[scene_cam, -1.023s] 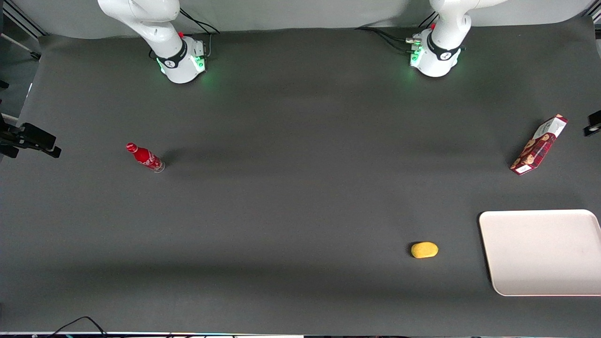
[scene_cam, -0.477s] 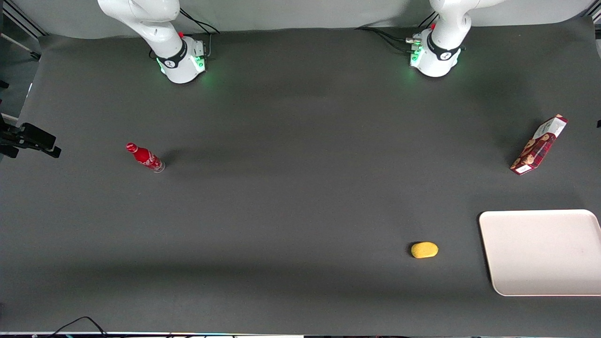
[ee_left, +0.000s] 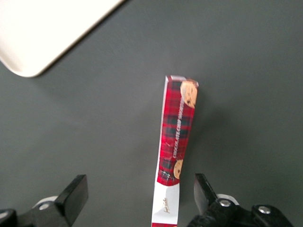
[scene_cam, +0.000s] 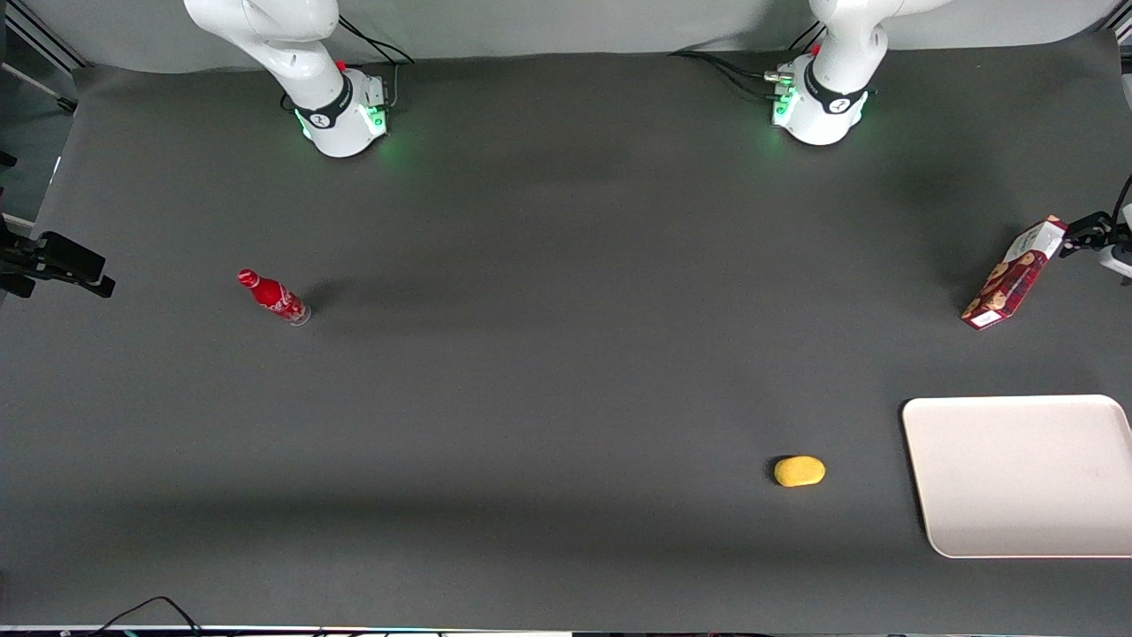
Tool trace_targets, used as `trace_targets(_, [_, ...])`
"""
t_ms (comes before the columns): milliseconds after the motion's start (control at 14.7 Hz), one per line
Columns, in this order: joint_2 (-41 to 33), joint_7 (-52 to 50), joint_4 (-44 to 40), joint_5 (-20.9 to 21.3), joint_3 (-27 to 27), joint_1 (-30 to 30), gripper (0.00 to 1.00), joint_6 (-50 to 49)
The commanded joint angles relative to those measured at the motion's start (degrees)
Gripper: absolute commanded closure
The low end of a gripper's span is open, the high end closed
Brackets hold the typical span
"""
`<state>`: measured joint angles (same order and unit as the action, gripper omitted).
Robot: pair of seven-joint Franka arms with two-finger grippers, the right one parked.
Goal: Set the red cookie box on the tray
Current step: 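Close the left gripper on the end of the cookie box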
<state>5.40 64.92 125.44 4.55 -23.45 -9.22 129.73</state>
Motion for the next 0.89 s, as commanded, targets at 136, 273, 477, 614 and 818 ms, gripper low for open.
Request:
trace_targets(136, [3.73, 3.1, 4.46, -1.02, -1.51, 0.43, 0.0, 6.32])
trace_targets(273, [5.75, 3.54, 4.81, -2.35, -1.51, 0.52, 0.0, 7.81])
trace_targets(477, [9.79, 9.84, 4.81, -8.21, -1.51, 0.52, 0.0, 10.02])
trace_targets(614, [10.42, 11.63, 5.08, -10.17, -1.51, 0.52, 0.0, 9.93])
trace_targets(818, [11.56, 11.89, 5.78, -10.61, -1.51, 0.26, 0.0, 10.81])
